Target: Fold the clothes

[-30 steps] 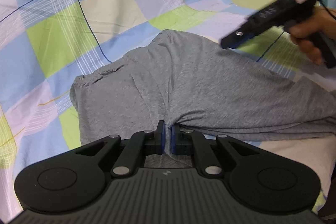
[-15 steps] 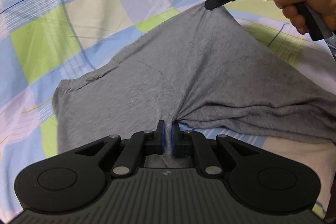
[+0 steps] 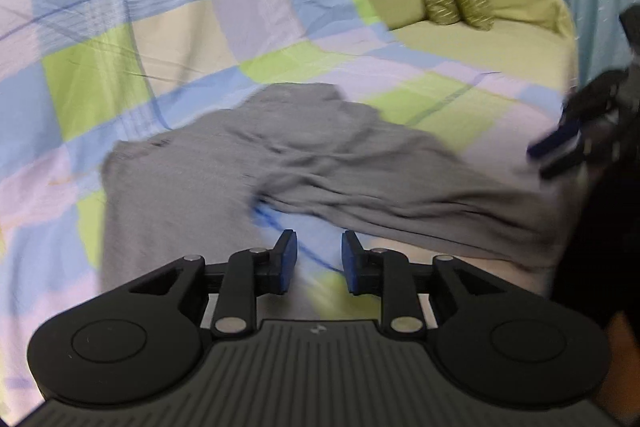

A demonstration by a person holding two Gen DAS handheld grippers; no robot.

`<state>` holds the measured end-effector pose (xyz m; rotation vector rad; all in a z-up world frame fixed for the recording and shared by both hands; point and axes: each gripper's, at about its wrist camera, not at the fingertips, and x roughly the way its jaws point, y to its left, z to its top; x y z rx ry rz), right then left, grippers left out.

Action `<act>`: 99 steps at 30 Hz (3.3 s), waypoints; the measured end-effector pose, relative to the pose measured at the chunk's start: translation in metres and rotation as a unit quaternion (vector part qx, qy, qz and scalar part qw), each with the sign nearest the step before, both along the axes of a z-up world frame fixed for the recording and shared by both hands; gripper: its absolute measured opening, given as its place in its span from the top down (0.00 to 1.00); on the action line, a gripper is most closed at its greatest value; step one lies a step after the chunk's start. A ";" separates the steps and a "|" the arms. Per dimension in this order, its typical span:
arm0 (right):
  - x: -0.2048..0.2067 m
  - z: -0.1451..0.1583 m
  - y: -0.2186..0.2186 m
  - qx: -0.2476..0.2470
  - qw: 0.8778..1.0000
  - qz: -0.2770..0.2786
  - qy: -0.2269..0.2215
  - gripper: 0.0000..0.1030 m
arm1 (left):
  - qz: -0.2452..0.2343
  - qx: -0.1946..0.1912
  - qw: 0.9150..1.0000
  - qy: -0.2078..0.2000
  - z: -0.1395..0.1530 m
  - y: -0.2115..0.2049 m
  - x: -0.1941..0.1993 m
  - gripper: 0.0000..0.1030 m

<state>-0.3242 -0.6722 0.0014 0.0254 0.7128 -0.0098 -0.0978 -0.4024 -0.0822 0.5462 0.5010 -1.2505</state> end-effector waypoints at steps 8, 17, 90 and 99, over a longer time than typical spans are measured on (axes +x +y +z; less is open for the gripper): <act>0.003 -0.016 0.018 -0.066 0.997 0.020 -0.024 0.69 | -0.008 0.008 0.999 0.049 -0.014 -0.001 -0.041 0.69; -0.021 -0.001 -0.030 0.053 0.992 -0.092 -0.071 1.00 | -0.069 -0.001 0.996 0.054 -0.017 -0.030 -0.084 0.53; -0.022 -0.037 -0.007 0.119 0.987 -0.109 -0.017 0.98 | 0.108 0.000 0.976 0.189 -0.025 -0.046 -0.063 0.78; -0.025 -0.034 -0.009 0.127 0.985 -0.116 -0.030 0.98 | 0.144 -0.040 0.958 0.244 -0.016 0.021 -0.054 1.00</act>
